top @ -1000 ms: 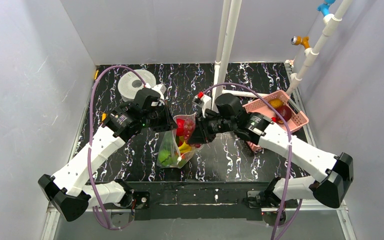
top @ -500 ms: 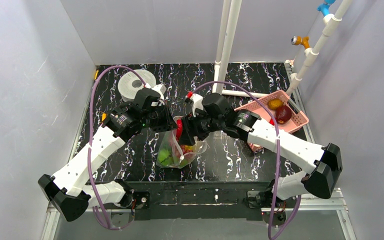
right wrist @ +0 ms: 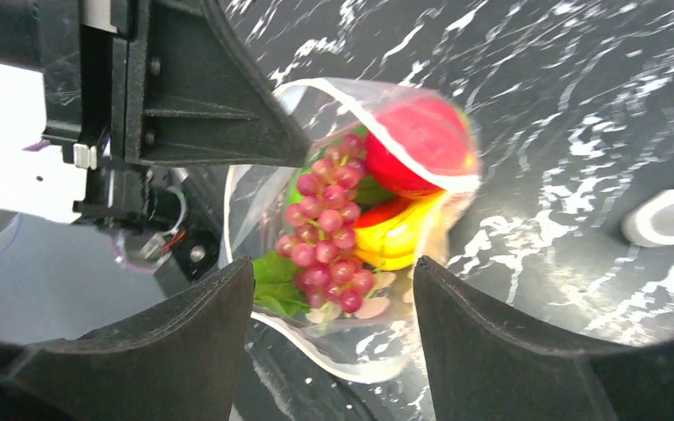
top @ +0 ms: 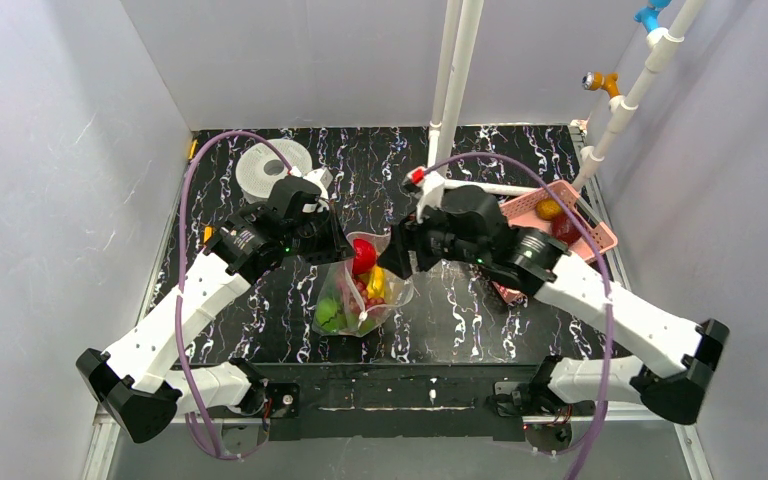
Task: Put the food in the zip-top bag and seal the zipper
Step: Pick up the fake fruit from the bin.
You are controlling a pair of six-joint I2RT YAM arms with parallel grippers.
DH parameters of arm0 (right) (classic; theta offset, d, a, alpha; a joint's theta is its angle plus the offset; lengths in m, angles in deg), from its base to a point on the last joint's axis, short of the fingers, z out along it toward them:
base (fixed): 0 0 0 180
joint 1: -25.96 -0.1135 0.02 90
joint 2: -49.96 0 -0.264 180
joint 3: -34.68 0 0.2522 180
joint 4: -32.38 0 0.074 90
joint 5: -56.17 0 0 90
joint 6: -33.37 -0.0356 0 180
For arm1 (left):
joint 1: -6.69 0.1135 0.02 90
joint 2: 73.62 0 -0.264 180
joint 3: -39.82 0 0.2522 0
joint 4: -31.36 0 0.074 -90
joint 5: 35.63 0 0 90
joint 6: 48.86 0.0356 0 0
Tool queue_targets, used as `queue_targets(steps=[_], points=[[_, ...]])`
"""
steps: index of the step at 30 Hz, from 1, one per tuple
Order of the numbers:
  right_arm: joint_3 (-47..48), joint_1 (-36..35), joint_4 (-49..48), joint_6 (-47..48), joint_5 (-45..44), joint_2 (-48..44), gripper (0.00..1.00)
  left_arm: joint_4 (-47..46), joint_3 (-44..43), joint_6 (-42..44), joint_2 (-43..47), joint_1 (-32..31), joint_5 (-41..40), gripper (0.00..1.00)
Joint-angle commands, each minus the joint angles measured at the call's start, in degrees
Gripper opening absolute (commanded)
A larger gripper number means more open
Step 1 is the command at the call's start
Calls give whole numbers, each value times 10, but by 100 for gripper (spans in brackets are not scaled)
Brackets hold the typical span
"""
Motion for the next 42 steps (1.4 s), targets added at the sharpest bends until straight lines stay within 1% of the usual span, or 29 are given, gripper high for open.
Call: queue_targets(steps=[1, 5, 6, 7, 9, 11, 14, 16, 19, 21, 24, 26, 29, 34, 36, 38, 39, 42], points=[[-35, 1, -25, 28, -177, -96, 78, 3, 2, -1, 16, 2, 0, 0], [-102, 15, -37, 12, -360, -181, 95, -1, 5, 0, 18, 2, -1, 0], [-123, 28, -38, 1, -403, -203, 98, -2, 5, -1, 16, 2, 1, 0], [-141, 43, -35, -15, -435, -222, 98, -2, 4, -1, 15, 2, 4, 0], [-161, 108, -4, -59, -460, -240, 98, -3, 4, -1, 12, 1, 6, 0], [-175, 189, 32, -101, -438, -246, 98, -3, 5, -1, 11, 2, 7, 0], [-188, 307, 50, -112, -337, -219, 98, -4, 7, -3, 11, 1, 7, 0], [-167, 361, 85, -117, -276, -172, 98, -4, 6, -2, 10, 1, 8, 0], [-126, 419, 131, -131, -219, -88, 98, -1, 1, -2, 10, 2, 8, 0], [-103, 442, 150, -141, -199, -38, 99, -1, 1, -2, 10, 1, 6, 0], [-70, 464, 177, -164, -205, 30, 98, 1, -1, -3, 10, 1, 5, 0], [-56, 479, 182, -167, -192, 65, 99, 4, -2, -3, 11, 1, 4, 0], [-56, 503, 175, -171, -173, 102, 98, 6, -6, -4, 10, 1, 1, 0], [-75, 537, 132, -157, -167, 148, 98, 9, -13, -2, 7, 2, 0, 0], [-73, 550, 125, -152, -153, 174, 95, 9, -13, -2, 5, 1, 2, 0], [-68, 570, 120, -147, -140, 199, 86, 9, -13, -1, 4, 2, 4, 0], [-66, 574, 114, -145, -141, 208, 84, 10, -13, -1, 4, 2, 4, 0], [-55, 580, 101, -133, -171, 233, 85, 11, -11, -1, 6, 2, 3, 0]])
